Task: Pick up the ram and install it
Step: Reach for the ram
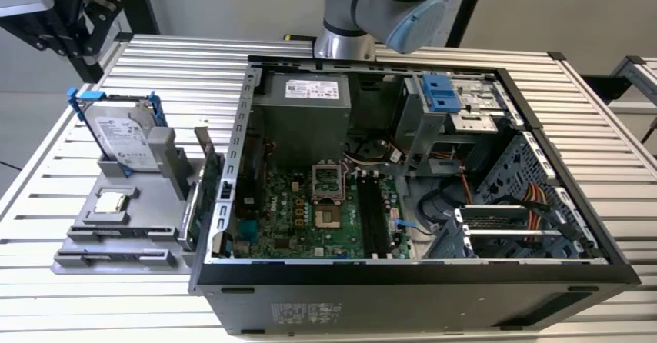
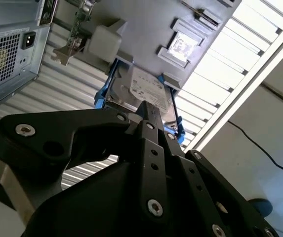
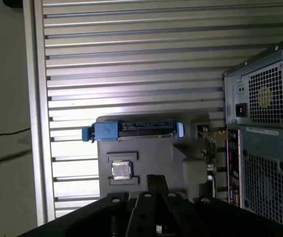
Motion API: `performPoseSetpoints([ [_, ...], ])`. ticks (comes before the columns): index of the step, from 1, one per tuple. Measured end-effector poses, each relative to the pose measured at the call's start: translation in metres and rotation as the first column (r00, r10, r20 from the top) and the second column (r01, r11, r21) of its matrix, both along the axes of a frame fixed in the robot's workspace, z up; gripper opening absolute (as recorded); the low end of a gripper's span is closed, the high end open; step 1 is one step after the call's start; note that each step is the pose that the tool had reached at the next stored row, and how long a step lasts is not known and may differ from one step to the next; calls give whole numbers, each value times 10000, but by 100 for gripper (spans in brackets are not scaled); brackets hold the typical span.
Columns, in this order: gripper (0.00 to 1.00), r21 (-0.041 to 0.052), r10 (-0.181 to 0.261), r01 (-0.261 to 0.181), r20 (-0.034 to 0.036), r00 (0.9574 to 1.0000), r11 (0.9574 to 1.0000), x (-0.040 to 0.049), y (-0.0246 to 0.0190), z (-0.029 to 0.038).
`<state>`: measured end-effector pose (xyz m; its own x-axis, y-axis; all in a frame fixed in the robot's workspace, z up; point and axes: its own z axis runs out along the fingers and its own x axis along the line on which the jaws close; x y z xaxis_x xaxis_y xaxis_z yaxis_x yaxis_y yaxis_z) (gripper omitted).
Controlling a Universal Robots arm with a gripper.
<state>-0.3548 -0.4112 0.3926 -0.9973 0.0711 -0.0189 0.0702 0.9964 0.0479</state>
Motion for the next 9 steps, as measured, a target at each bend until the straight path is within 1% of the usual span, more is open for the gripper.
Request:
performPoseSetpoints([
  [9, 0, 0, 0, 0, 0, 10000, 10000, 0, -89, 0],
])
